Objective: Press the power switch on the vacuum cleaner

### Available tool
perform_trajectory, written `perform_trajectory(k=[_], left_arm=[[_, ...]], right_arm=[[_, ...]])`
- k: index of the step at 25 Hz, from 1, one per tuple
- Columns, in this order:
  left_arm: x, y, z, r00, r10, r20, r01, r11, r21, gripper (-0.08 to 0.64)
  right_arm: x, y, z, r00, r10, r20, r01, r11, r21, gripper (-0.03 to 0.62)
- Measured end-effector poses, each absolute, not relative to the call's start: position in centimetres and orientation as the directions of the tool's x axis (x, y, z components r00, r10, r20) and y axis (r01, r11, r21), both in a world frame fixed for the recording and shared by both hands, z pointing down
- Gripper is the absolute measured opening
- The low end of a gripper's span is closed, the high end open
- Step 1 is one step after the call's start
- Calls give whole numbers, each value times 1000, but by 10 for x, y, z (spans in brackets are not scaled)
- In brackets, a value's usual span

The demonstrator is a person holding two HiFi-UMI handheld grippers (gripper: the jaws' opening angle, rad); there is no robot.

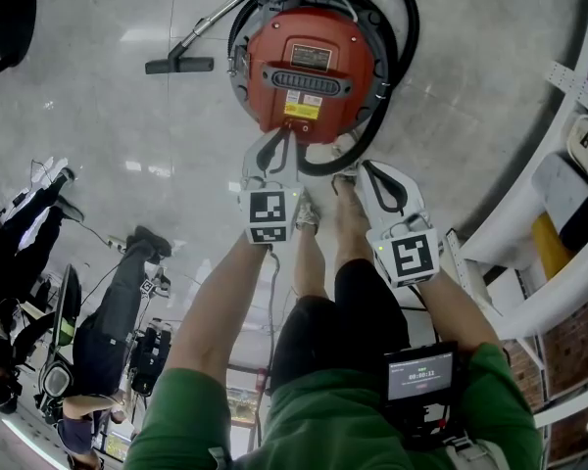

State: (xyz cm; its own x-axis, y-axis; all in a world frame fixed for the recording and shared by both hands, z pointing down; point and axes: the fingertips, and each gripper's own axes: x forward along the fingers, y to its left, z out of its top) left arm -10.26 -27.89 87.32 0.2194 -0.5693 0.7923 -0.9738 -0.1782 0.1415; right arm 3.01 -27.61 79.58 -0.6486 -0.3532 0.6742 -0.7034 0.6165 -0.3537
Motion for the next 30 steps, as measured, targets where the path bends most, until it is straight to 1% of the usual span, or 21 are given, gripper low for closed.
perform_trajectory(k=[10, 14, 15, 18, 30], left_arm=[[-103, -279, 875, 217, -557, 802, -974, -183, 136, 37], [-105, -279, 876, 209, -547, 811, -977, -145, 155, 37], [-106, -279, 877, 205, -541, 816, -979, -132, 158, 23], [-107, -279, 879, 196, -527, 827, -981, -118, 157, 23], [-107, -279, 880, 202, -528, 825, -979, -136, 153, 23]], right_arm=[[33, -277, 798, -643, -353, 680, -710, 607, -357, 2], [34, -276, 798, -645, -353, 678, -707, 611, -355, 2], [34, -276, 799, -647, -353, 676, -705, 615, -354, 3], [34, -276, 798, -643, -348, 682, -711, 604, -361, 3], [36, -280, 798, -642, -358, 678, -711, 608, -353, 2]])
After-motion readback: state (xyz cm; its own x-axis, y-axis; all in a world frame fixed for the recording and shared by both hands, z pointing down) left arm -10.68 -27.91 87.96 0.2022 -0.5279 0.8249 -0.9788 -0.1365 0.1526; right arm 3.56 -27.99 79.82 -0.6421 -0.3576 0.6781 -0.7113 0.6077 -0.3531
